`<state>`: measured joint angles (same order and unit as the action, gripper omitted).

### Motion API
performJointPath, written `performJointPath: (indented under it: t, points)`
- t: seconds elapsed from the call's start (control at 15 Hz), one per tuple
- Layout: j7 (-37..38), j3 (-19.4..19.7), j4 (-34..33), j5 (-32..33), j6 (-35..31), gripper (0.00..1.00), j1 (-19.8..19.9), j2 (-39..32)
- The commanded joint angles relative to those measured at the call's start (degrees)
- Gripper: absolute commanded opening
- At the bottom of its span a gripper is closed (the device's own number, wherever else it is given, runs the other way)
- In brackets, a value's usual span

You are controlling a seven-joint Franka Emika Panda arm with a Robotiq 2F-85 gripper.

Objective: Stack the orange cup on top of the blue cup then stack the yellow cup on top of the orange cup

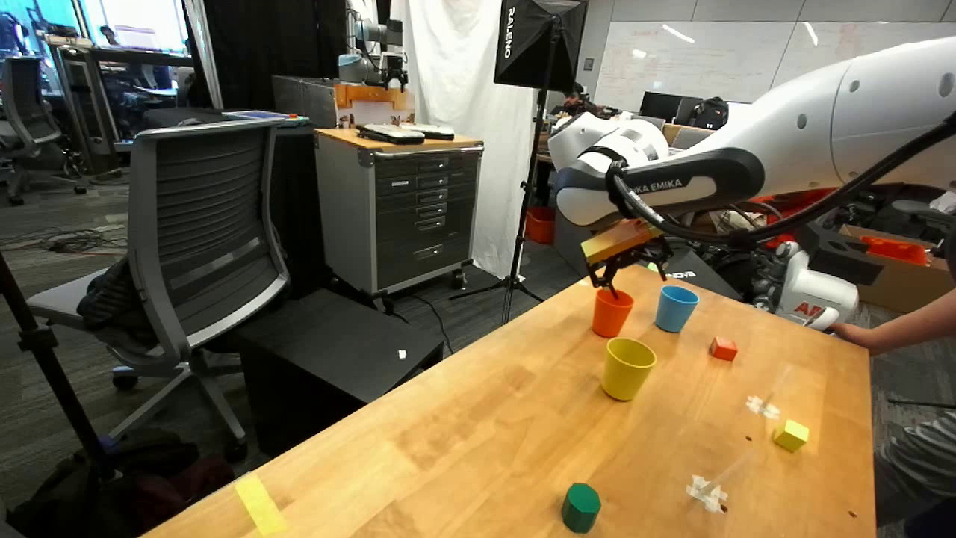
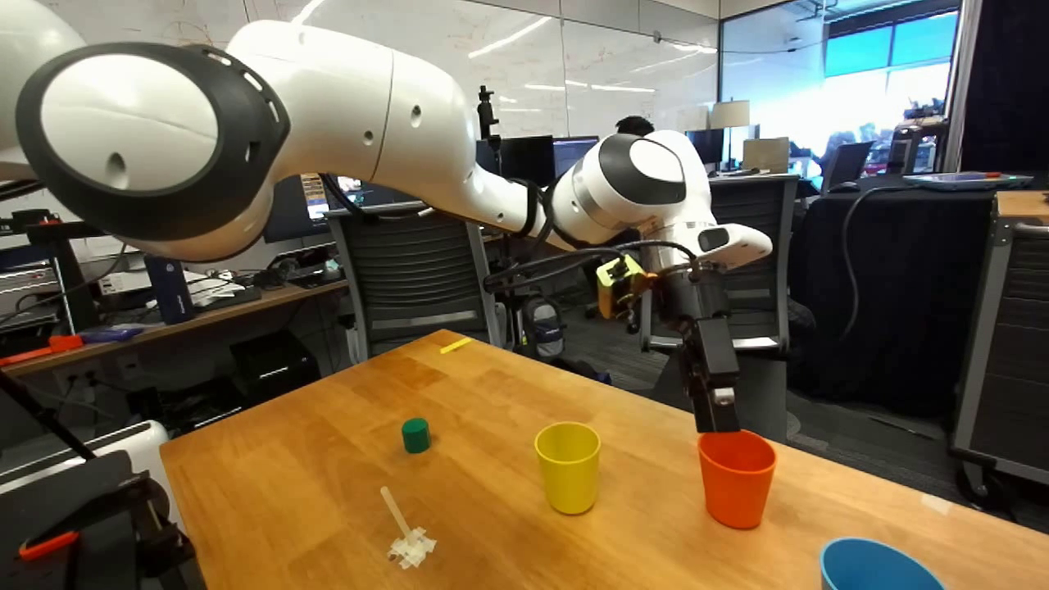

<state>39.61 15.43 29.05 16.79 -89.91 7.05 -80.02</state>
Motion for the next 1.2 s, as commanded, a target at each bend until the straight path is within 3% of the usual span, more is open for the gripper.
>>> performJointPath:
  t: [0.0,0.13,0.27,1.13]
  points:
    - [-0.3,1.4,-7.5,-0.4,3.9,1.0,1.4,-4.8]
    - [-0.3,1.6,-8.7,-0.3,4.5,1.0,2.0,-5.8]
    - [0.5,2.0,-3.3,-0.2,2.1,1.0,1.6,-3.0]
    - [0.5,2.6,-4.3,-0.1,2.1,1.0,1.8,-3.8]
